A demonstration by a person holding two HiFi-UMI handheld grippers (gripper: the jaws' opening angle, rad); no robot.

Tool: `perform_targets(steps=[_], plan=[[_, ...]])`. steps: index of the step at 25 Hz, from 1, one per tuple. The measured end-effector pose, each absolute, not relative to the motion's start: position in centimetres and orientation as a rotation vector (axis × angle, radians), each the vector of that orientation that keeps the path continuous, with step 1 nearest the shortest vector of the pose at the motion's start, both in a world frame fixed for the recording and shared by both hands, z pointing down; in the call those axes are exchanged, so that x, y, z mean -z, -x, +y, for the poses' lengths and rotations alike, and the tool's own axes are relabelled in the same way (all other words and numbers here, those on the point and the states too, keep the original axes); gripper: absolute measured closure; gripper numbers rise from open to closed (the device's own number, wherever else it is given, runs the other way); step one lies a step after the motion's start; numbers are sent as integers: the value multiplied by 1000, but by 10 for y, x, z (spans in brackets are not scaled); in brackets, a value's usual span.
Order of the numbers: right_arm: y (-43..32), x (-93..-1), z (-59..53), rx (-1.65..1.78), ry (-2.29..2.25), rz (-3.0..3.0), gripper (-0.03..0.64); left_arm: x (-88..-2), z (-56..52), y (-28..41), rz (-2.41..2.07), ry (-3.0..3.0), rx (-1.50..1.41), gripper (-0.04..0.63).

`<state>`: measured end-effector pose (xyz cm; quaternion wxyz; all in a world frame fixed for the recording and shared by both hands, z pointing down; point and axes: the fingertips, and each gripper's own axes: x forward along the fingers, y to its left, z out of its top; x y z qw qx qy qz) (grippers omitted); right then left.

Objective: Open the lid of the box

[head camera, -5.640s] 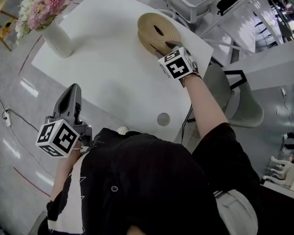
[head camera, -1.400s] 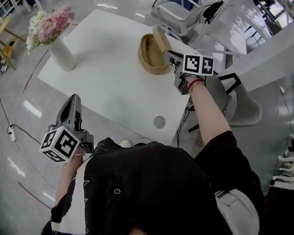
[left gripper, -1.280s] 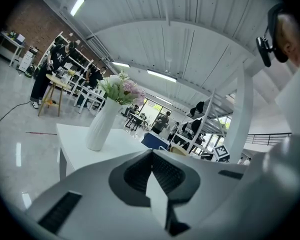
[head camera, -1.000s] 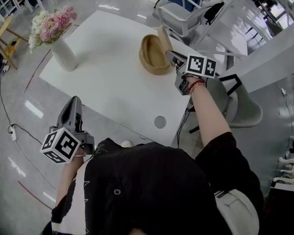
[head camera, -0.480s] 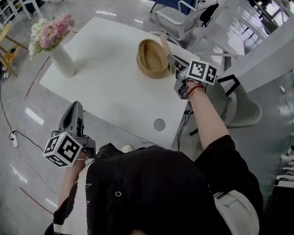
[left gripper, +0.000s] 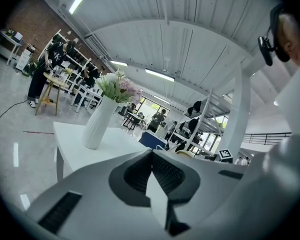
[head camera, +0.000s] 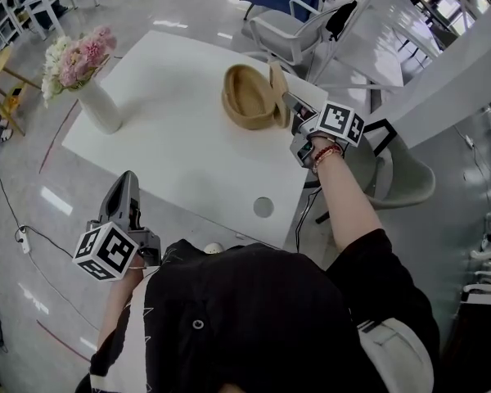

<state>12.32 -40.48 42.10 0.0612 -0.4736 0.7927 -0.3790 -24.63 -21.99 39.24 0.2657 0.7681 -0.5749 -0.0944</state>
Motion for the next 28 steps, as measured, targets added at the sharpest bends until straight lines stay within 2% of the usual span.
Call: perform_targets(steps=[28], plan=[[-159,-397,-298,1183,1304,2277,535,-391,-220,134,-1347,-2178,212,586]])
